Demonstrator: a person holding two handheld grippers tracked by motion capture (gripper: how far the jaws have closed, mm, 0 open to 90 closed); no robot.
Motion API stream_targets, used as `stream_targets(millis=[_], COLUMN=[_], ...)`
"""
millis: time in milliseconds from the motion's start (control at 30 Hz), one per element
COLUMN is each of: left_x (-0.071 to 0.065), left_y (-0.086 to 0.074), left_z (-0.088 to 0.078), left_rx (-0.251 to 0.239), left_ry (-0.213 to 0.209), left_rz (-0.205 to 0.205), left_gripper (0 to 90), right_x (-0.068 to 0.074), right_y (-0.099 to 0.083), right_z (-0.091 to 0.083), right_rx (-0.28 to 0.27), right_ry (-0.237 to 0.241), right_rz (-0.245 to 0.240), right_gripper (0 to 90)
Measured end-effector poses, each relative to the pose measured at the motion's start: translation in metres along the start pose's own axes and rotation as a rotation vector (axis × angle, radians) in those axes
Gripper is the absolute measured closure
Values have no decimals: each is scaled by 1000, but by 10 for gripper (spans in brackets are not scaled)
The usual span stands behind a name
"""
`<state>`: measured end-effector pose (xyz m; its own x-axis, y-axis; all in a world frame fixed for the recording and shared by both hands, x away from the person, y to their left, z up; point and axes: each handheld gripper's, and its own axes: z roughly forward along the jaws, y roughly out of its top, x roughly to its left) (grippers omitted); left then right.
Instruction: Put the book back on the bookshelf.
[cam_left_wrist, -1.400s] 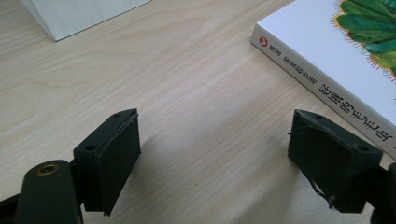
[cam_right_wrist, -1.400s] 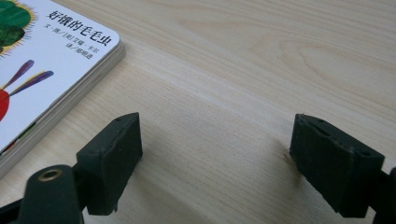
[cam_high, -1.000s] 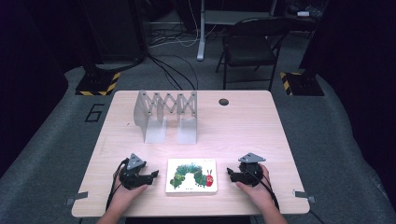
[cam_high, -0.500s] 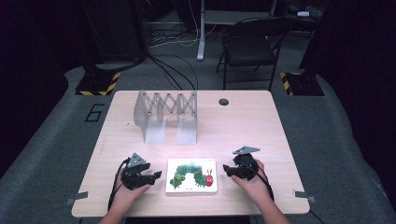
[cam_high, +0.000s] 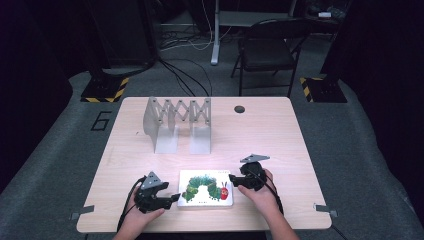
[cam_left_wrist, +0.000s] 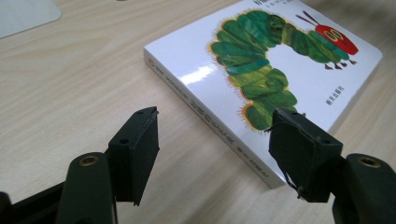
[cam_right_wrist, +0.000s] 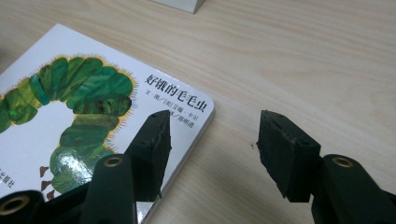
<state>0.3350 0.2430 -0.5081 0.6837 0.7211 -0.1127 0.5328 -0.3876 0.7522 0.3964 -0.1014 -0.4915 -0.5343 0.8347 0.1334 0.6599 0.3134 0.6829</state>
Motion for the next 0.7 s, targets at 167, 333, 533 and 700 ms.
stream_targets(millis=[167, 333, 533, 700], left_x=[-10, -16, -24, -30], left_y=[-3, -7, -10, -11], left_z=[2, 4, 11, 17], left_rx=[10, 18, 25, 31], left_ry=[-7, -37, -38, -45], left_rz=[39, 37, 55, 61], left_gripper=[326, 311, 310, 312], right_x=[7, 5, -2, -7], right_y=[3, 7, 10, 12], right_z=[8, 8, 10, 17], right_rx=[13, 4, -3, 24], right_ry=[12, 64, 107, 131], right_rz=[-18, 31, 74, 101], right_gripper=[437, 438, 439, 444])
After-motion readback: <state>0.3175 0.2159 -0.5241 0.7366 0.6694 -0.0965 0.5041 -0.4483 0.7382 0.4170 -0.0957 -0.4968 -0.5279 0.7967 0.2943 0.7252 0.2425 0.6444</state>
